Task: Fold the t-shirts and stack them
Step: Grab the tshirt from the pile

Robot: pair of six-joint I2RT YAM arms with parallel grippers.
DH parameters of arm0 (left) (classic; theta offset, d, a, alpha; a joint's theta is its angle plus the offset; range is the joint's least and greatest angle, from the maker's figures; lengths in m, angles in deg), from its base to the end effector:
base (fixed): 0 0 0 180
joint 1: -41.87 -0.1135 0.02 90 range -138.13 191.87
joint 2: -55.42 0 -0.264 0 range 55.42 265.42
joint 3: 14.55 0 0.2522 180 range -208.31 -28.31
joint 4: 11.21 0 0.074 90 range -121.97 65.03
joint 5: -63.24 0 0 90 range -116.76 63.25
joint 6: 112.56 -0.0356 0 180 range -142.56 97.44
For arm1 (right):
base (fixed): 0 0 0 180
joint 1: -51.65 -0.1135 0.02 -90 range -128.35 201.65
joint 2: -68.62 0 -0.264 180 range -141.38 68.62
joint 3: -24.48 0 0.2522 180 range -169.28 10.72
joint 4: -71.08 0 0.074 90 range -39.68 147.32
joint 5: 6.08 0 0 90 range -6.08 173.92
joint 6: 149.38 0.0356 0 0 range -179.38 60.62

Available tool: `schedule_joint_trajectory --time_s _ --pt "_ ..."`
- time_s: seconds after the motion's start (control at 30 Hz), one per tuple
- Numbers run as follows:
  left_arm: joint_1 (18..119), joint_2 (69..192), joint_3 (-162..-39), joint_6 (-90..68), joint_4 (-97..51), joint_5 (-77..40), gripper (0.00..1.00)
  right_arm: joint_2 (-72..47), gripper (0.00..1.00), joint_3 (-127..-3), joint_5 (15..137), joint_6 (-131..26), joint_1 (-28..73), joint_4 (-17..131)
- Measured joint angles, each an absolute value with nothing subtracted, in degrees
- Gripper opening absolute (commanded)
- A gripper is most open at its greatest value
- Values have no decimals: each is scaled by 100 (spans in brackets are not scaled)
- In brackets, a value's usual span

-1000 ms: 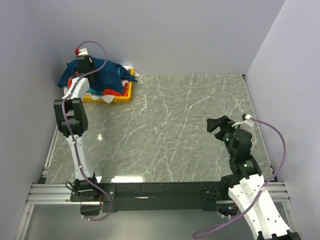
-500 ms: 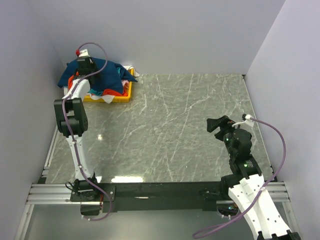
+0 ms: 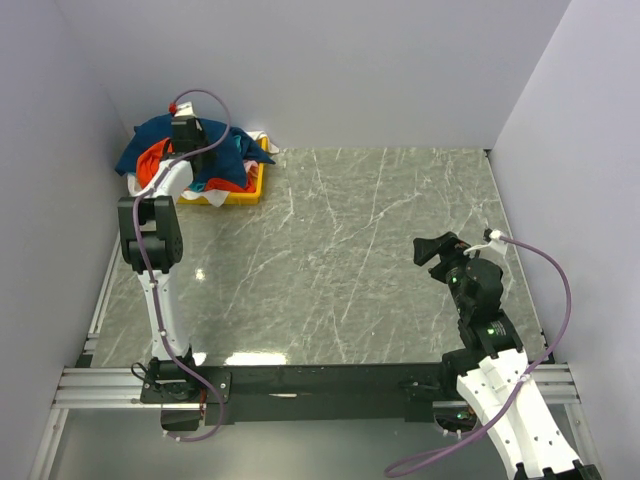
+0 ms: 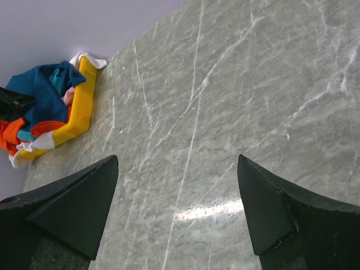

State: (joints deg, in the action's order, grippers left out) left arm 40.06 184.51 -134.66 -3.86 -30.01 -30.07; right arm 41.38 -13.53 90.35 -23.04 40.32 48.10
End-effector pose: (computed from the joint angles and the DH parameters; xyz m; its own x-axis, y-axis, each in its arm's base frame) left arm 0.5322 0.0189 0.2280 -0.4148 -0.3333 -0.8467 -0.2276 0.9389 -0.2582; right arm 0.1380 0.0236 0.2583 -0.2191 0.5566 -0.8013 0.0521 0.8268 0.5601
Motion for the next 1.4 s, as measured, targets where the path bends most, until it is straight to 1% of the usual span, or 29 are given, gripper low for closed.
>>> schedule_joint_trajectory --time_s 0.07,0.1,0.13,0.43,0.53,0.57,0.63,0.67,0.73,0.77,0.8,0.93,1.03,1.1,1.2,1.33,1.4 --pt "4009 18454 -13466 -340 -3005 -3007 12 4140 92 -1347 9042 -2310 4032 4810" --pt "4009 18456 -13468 -320 -3005 -3004 3 4140 92 -1347 9051 -2317 4032 4810" --pt "4009 18458 -13468 -305 -3009 -3002 0 4140 92 -1347 9051 -2321 4032 4810" --pt "3998 18449 -13437 -229 -2968 -2935 0 4153 92 -1347 9068 -2326 4032 4810" --pt "4022 18403 -13341 -205 -2909 -2921 13 4155 92 -1347 9075 -2326 4032 4810" --pt "4048 18403 -13341 -220 -2905 -2941 19 4157 92 -1347 9075 -2326 4032 4810" --pt "4142 18381 -13341 -248 -2907 -3026 27 4159 92 -1347 9075 -2326 4032 4810" --pt "4208 18373 -13343 -259 -2902 -3083 36 4162 92 -1347 9075 -2326 4032 4810" --pt "4374 18362 -13345 -305 -2874 -3179 44 4162 92 -1347 9075 -2326 4032 4810" --pt "4470 18362 -13350 -323 -2865 -3225 50 4162 92 -1347 9075 -2328 4034 4810" --pt "4542 18362 -13365 -349 -2863 -3254 52 4162 92 -1347 9077 -2334 4032 4810" --pt "4778 18368 -13623 -377 -3001 -3339 58 4153 92 -1347 9092 -2352 4032 4810" --pt "4846 18368 -13794 -386 -2931 -3383 65 4140 92 -1345 9094 -2380 4032 4810" --pt "4846 18368 -13807 -382 -2859 -3428 65 4124 92 -1336 9097 -2396 4032 4815" --pt "4824 18447 -13892 -377 -2935 -3525 61 4059 92 -1329 9097 -2428 4032 4815" --pt "4793 18642 -14124 -384 -3044 -3669 60 3991 92 -1327 9094 -2450 4032 4815" --pt "4789 18725 -14185 -386 -3057 -3719 57 3987 92 -1327 9094 -2452 4034 4815"
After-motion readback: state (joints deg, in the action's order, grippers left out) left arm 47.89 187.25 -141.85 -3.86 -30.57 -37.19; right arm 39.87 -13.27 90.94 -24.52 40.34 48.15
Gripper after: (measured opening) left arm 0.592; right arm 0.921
